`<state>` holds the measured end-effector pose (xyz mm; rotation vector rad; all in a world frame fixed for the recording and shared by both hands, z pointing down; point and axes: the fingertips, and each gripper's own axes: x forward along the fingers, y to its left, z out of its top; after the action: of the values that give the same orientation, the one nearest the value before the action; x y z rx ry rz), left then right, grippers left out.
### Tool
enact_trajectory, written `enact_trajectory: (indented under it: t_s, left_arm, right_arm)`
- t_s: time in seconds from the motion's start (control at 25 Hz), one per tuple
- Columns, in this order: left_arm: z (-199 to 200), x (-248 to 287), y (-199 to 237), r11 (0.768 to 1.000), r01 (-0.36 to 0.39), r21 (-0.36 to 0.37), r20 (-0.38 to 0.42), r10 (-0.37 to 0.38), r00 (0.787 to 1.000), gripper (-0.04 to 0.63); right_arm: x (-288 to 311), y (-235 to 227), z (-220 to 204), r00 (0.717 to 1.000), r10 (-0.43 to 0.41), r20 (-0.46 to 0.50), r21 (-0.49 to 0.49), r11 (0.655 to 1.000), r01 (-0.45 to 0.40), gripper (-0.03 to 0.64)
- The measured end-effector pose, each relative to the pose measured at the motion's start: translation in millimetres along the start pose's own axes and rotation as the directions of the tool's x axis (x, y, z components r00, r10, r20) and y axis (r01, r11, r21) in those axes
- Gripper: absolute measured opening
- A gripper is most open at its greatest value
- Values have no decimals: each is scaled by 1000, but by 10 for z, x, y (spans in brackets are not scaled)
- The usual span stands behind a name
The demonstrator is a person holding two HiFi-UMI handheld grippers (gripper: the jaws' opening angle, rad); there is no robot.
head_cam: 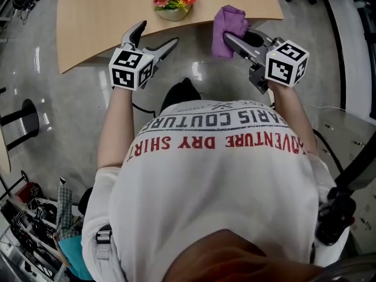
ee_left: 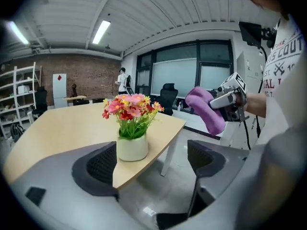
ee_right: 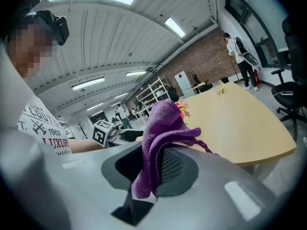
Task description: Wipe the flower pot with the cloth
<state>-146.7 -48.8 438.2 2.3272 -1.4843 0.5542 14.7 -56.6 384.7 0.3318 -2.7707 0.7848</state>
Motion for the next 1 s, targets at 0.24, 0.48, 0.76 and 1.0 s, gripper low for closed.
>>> enact_trajectory:
  t_s: [0.24, 0.48, 0.76, 1.0]
  left_arm:
    - [-175, 617, 556, 998, 45, 50, -73, -41, 996, 448]
    - [-153, 1080, 820, 987, 129, 95, -76, -122, 990, 448]
    - [-82, 1313, 901, 970, 191, 152, -85, -180, 980, 446]
    - [-89, 1350, 903, 969, 206, 138, -93, -194, 977, 411]
  right_arm:
    - [344, -517, -15, 998, -45, -48, 70, 996, 48, 51]
    - [672, -978, -1, 995, -59, -77, 137, 988, 69, 51]
    - [955, -1215, -6, 997, -58, -55, 192, 979, 68, 51]
    - [1118, -1276, -20, 998, -51, -39, 234, 970, 59, 51]
